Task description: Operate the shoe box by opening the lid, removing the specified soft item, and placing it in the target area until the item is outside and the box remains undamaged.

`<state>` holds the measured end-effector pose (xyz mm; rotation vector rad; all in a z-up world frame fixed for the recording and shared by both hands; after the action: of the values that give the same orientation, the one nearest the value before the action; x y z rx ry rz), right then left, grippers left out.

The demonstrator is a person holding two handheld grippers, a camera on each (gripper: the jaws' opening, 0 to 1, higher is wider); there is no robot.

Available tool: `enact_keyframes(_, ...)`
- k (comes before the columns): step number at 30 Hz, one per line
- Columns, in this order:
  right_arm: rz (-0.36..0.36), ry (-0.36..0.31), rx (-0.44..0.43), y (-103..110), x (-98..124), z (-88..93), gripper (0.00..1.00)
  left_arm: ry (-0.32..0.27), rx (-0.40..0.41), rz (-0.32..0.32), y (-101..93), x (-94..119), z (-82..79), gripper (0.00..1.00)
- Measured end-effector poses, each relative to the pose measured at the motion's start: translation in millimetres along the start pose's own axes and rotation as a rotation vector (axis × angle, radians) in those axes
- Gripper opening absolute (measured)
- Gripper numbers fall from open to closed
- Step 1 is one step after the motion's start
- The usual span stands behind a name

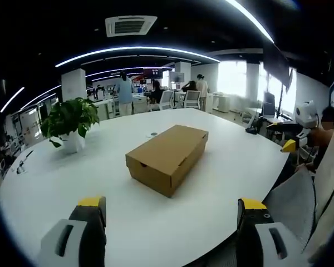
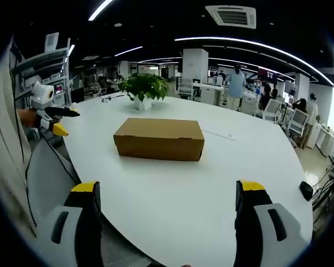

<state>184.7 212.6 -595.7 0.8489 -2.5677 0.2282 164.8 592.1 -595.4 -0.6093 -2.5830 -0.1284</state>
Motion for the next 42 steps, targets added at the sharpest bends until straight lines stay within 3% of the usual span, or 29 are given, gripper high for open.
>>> enact_keyframes(42,-0.068,0.044,0.055,-14.2,-10.9,-0.9,0.96,0.058,-0.017,-0.003,-11.5,-22.6,0.3,0.98)
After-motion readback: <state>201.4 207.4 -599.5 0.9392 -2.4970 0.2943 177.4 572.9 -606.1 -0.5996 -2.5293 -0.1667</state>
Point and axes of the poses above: the point that each gripper's makers call its tool centre point, and the gripper's own axes: x roughly backward along the fingers, y roughly to its left, z roughly out of its underside, the point moved 6 cm from there along x, roughly backward along the fingers
